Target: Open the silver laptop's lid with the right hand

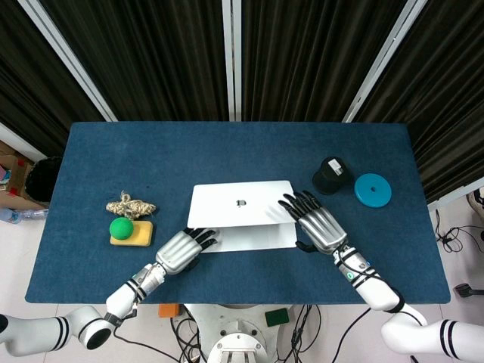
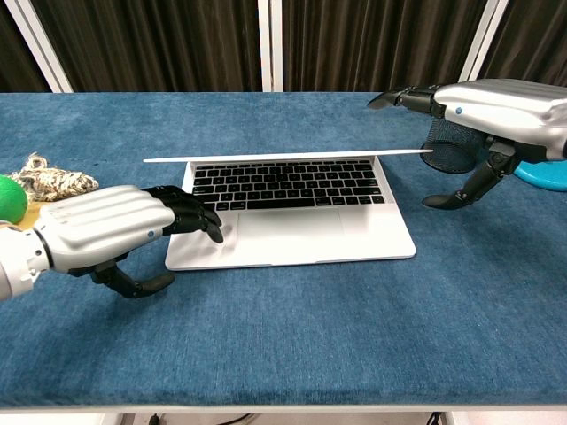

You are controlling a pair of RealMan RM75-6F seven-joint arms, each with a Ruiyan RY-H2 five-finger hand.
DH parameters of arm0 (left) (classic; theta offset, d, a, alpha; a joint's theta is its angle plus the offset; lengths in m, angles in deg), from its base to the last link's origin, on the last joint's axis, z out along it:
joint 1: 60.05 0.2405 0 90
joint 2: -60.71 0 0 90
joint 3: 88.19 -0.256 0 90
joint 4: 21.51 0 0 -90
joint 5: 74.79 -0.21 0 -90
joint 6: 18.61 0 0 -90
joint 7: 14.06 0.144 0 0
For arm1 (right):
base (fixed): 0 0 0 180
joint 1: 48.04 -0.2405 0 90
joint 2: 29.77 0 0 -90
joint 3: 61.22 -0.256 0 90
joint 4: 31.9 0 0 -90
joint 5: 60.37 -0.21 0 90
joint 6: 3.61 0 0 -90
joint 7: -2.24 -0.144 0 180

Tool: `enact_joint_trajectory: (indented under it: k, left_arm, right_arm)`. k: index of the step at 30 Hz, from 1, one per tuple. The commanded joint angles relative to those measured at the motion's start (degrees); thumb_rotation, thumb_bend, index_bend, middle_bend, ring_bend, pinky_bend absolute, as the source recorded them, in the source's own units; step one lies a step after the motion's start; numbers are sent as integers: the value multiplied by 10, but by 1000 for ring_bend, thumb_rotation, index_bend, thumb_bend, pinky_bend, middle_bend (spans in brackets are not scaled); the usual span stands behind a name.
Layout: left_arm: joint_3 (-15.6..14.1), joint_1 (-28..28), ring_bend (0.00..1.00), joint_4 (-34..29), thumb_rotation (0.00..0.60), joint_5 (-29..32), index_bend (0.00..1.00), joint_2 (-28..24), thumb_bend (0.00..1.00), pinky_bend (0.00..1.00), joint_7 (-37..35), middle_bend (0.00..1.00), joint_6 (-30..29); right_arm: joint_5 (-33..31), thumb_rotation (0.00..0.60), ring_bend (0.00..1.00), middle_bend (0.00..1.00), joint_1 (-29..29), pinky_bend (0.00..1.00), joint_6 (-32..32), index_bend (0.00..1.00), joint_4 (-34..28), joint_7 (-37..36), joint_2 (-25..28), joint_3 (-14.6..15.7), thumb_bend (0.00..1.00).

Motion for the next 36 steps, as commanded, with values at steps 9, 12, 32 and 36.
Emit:
enact_joint_trajectory:
  k: [9,12,32,36]
  left_arm:
    - [-6,-4,68,11,600,8,202,10,405,77,-5,123,0]
    - [-7,-4,68,11,600,8,202,10,405,77,-7,123,-3]
    - [-18,-23,68,4,600,35,202,5,405,75,-18,123,42]
    - [-18,-26,68,6,600,40,202,5,405,75,-22,123,48]
  right_arm:
    - [-26,600,0,0,-23,0,-11,0,15,19,-23,-9,213]
    - [-35,600,0,0,-29,0,-14,0,17,27,-28,-11,212]
    - [-194,600,0,0,-167,0,-69,0,120,130,-124,-103,212]
    - [-254,600,0,0,-203,0,-83,0,147,137,-138,-129,212]
